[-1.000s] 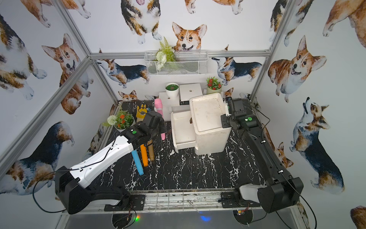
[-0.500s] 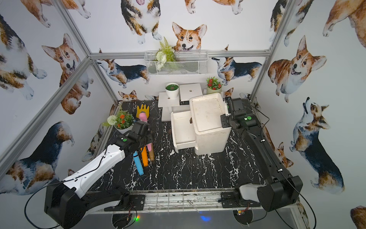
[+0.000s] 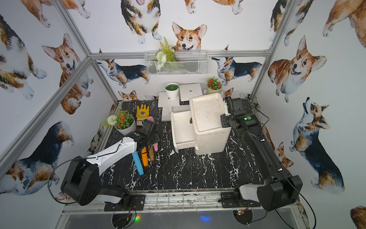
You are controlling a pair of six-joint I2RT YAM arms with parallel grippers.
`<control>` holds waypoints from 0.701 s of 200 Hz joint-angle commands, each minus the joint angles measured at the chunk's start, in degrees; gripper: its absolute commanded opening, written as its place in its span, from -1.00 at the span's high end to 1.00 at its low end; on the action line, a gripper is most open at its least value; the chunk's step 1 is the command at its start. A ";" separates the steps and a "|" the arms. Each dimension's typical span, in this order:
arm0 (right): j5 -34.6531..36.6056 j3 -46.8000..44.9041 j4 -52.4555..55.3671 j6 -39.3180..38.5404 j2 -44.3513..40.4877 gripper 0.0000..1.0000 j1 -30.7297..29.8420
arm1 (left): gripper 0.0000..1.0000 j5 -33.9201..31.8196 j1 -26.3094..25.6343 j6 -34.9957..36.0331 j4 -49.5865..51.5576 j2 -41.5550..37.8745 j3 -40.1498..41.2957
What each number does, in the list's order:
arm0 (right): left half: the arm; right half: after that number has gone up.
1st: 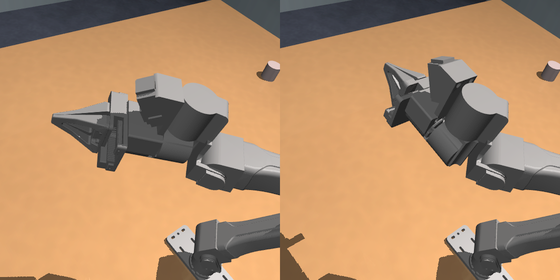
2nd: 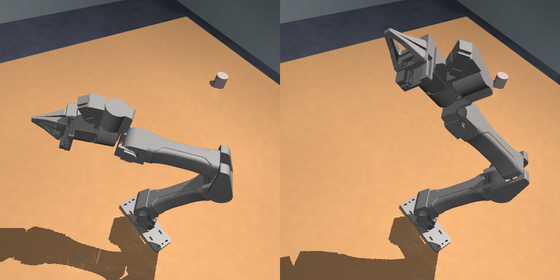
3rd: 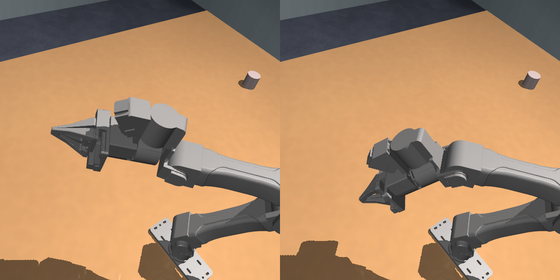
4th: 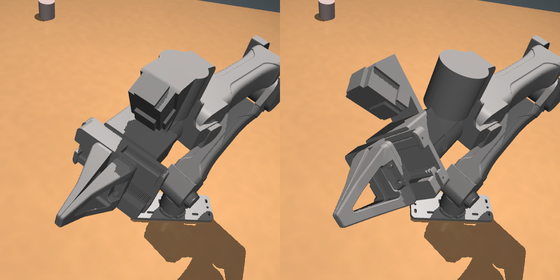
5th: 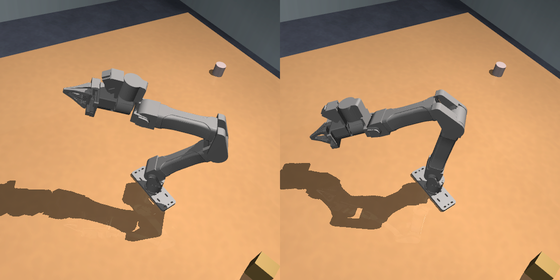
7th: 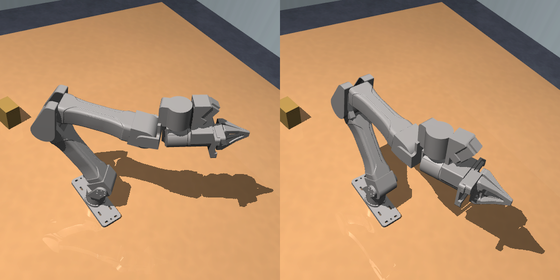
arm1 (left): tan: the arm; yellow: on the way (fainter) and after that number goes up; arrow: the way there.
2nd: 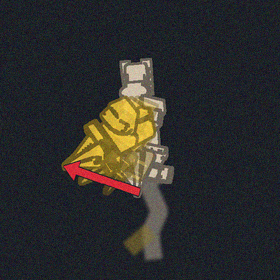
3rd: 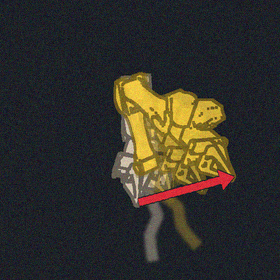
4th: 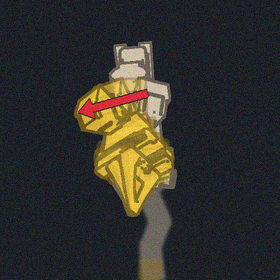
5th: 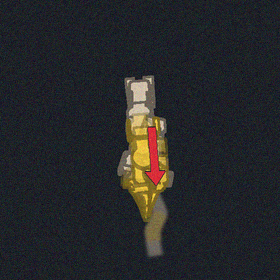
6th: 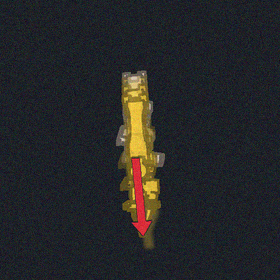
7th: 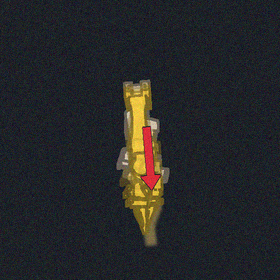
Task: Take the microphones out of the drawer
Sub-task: Place the microphone at the center of the board.
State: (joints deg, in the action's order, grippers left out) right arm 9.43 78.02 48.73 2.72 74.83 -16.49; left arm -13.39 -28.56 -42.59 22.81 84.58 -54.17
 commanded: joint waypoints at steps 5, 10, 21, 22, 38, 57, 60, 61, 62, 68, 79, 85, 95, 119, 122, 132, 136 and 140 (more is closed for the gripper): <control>-2.97 -1.03 11.04 -0.52 0.94 0.51 -0.47 | 0.23 0.99 -0.34 0.73 -1.03 2.94 -0.86; -2.95 -1.03 11.08 -0.52 1.02 0.51 -0.47 | 0.23 1.12 -0.37 0.71 -0.97 3.40 -0.85; -2.96 -0.95 11.04 -0.52 1.11 0.51 -0.47 | 0.23 1.51 -0.36 0.83 -0.63 4.62 -1.01; -2.95 -0.94 11.04 -0.52 1.11 0.51 -0.47 | 0.23 1.56 -0.40 0.84 -0.60 4.76 -1.06; -2.93 -0.85 11.16 -0.52 1.29 0.51 -0.47 | 0.23 2.20 -0.36 0.97 0.07 6.54 -1.42; -2.93 -0.93 11.12 -0.52 1.29 0.51 -0.47 | 0.23 2.31 -0.36 0.75 0.48 7.94 -1.55; -2.95 -0.94 11.12 -0.52 1.29 0.51 -0.47 | 0.23 2.31 -0.36 0.68 0.56 8.09 -1.63; -3.00 -0.94 11.12 -0.52 1.24 0.51 -0.47 | 0.23 2.31 -0.36 0.67 0.57 8.08 -1.68; -3.00 -0.94 11.12 -0.52 1.24 0.51 -0.47 | 0.23 2.31 -0.36 0.67 0.61 8.16 -1.70; -2.97 -0.94 11.12 -0.53 1.20 0.51 -0.47 | 0.23 2.24 -0.36 0.66 0.75 8.43 -1.89; -2.95 -1.03 11.12 -0.52 1.20 0.50 -0.47 | 0.23 2.05 -0.36 0.66 1.18 8.95 -2.40; -2.93 -1.03 11.12 -0.53 1.15 0.51 -0.47 | 0.23 1.96 -0.36 0.66 1.59 9.34 -2.74; -2.93 -0.94 11.12 -0.53 1.20 0.51 -0.47 | 0.23 1.83 -0.36 0.66 2.08 10.09 -3.25; -2.83 -1.02 11.21 -0.60 1.03 0.51 -0.52 | 0.23 1.88 -0.25 0.30 3.84 12.30 -4.31; -2.77 -1.03 11.21 -0.61 1.03 0.51 -0.52 | 0.23 1.80 -0.25 0.19 4.01 12.44 -4.48; -2.64 -1.19 11.10 -0.61 0.76 0.51 -0.53 | 0.22 1.84 -0.18 0.06 4.80 13.19 -5.09; -2.66 -1.20 11.07 -0.61 0.70 0.51 -0.51 | 0.22 1.81 -0.18 0.04 5.10 13.48 -5.29; -2.60 -1.20 11.04 -0.66 0.61 0.51 -0.48 | 0.21 1.82 -0.18 0.05 5.41 13.78 -5.55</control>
State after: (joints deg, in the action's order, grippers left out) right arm 9.54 78.06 48.66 2.70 75.05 -16.51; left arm -11.22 -28.91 -42.24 24.77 96.90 -58.19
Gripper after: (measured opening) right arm 0.249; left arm 0.387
